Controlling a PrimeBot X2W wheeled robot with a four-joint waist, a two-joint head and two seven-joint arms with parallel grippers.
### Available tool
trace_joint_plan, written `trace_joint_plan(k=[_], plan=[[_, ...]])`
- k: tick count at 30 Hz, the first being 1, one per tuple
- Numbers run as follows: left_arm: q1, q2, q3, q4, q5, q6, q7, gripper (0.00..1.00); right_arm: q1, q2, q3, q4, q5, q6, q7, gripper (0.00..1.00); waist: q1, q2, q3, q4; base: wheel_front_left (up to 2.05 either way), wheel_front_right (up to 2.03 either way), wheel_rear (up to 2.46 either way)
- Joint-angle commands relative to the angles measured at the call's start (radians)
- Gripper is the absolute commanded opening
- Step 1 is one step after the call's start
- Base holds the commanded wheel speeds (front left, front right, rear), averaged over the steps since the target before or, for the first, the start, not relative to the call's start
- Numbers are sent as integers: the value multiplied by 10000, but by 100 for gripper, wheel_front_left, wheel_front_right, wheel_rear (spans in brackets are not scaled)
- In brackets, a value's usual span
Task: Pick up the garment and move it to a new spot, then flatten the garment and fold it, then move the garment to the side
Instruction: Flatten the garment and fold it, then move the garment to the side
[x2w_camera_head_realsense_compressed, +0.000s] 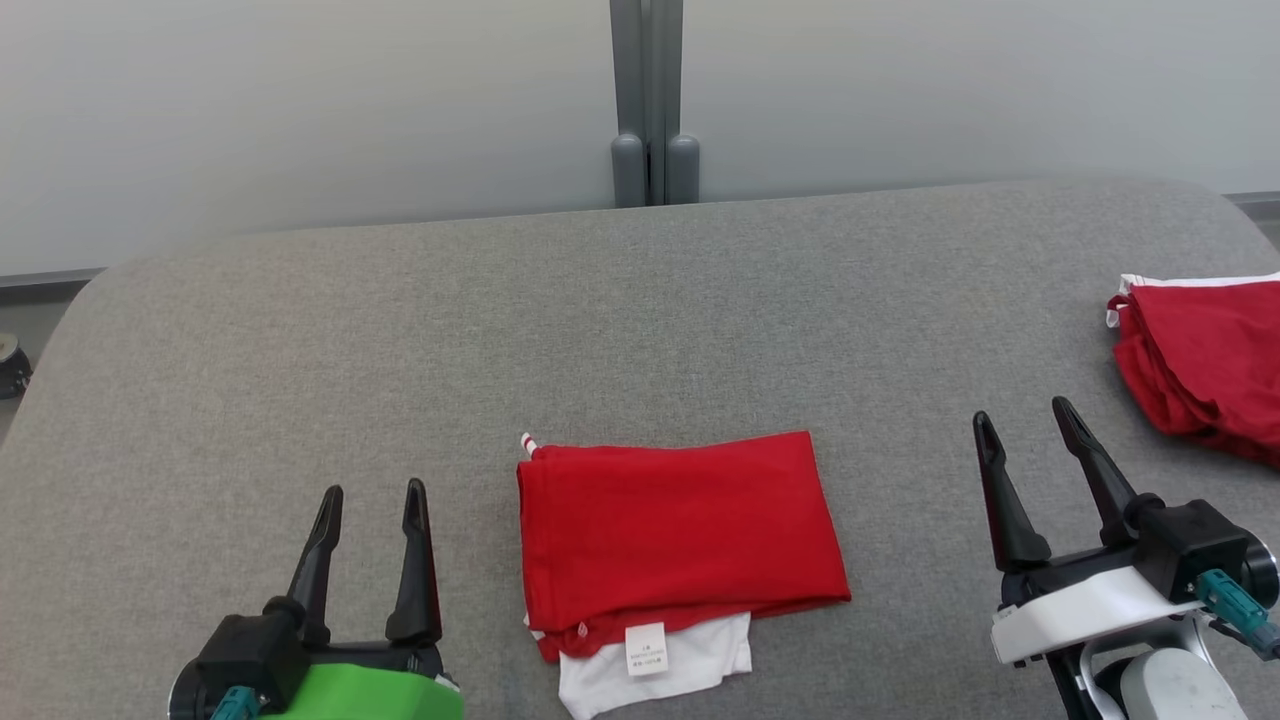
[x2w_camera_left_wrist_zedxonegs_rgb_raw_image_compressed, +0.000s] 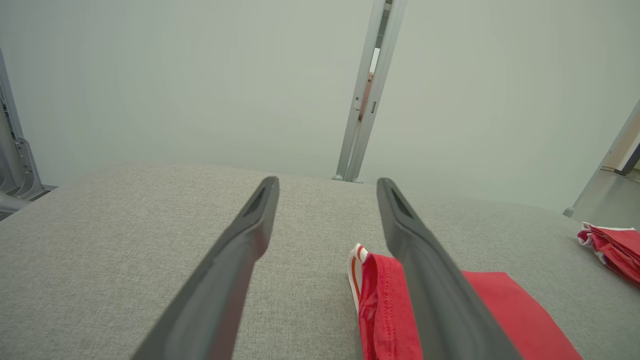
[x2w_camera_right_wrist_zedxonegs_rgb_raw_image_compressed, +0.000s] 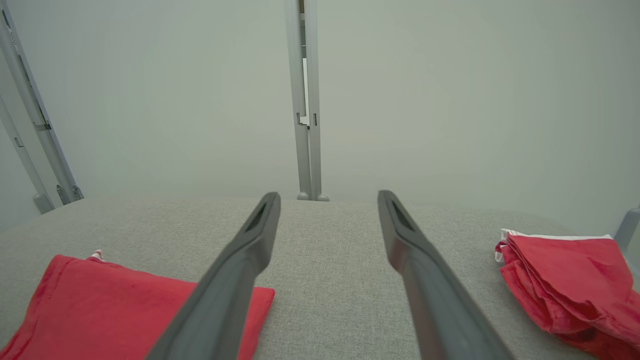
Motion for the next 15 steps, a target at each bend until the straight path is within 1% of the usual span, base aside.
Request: trace_joint_plan(k=[1,6,9,13,15], plan=[[56,26,-8,-20,38,32,-26,100,71,22,-42,-26,-60,-1,-22,100,0,-1,2,18,0,0,0],[7,26,-83,5,56,2,-26,100,116,111,-121,103,-45,-1,-22,100,0,-1,16,85,0,0,0],[-45,26,-186,41,60,-24,-24,100,119,225,-224,273,156,-1,-22,100,0,-1,86,210,0,0,0],[-271,26,-464,29,75,-64,-24,100,-59,272,42,853,127,-1,-21,100,0,-1,337,493,0,0,0],[-405,26,-625,-16,62,-43,-24,100,-272,128,309,1283,-63,-1,-23,100,0,-1,538,678,0,0,0]])
